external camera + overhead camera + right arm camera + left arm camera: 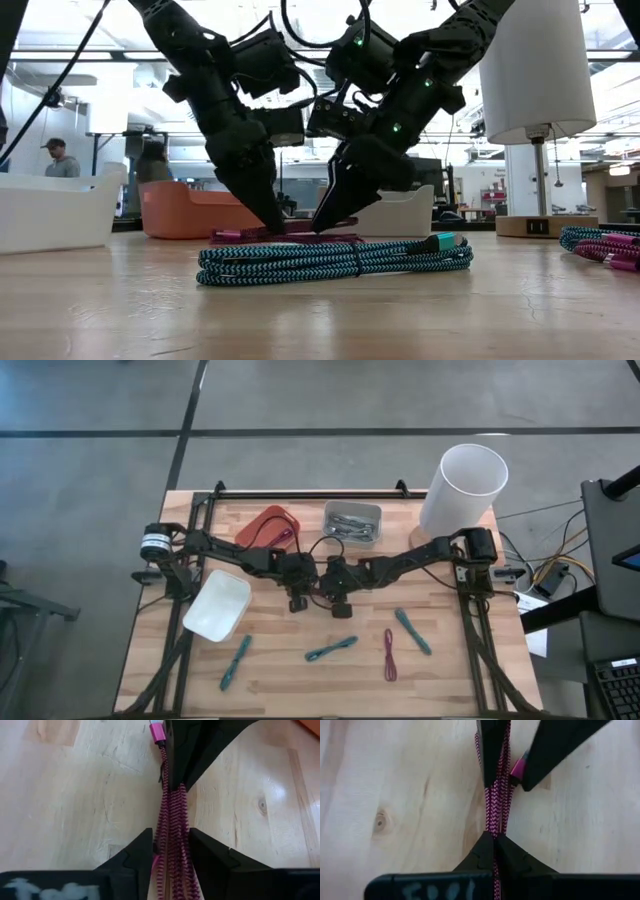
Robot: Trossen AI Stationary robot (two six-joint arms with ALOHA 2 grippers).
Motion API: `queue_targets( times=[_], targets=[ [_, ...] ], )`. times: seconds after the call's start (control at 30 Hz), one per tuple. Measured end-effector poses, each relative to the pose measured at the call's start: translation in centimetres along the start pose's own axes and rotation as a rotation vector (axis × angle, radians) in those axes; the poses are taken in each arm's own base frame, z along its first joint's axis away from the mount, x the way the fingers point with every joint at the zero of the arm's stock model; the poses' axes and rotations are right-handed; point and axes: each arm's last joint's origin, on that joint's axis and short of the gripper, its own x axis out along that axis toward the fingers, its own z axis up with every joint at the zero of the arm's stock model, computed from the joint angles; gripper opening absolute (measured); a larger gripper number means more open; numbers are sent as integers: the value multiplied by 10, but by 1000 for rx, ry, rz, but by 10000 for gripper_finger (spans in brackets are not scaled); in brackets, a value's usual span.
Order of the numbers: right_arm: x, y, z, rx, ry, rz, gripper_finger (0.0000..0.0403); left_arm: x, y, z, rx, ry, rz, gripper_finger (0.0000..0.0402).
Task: Pick & Place USB Port
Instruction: Put the top pink USB cable into the orange bin
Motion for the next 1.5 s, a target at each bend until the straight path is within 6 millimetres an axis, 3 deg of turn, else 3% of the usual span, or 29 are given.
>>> queue_targets(
  times=[0.4, 0.77, 1.03, 1.2, 1.5],
  targets=[
    [-35, 5, 19, -64, -56, -133, 163, -19, -3, 5, -19, 81, 68, 2],
    [-51, 11, 22, -13, -56, -123, 160, -87, 4, 29, -25, 61, 498, 2],
    [-51, 12, 21, -11, -43, -120, 149, -133, 17, 24, -130, 50, 776, 2],
    [-51, 12, 21, 6, -41, -120, 143, -133, 37, 12, -240, 69, 829, 2],
    [-50, 14, 20, 17, -39, -117, 136, -104, 78, -11, -358, 137, 853, 2]
  ],
)
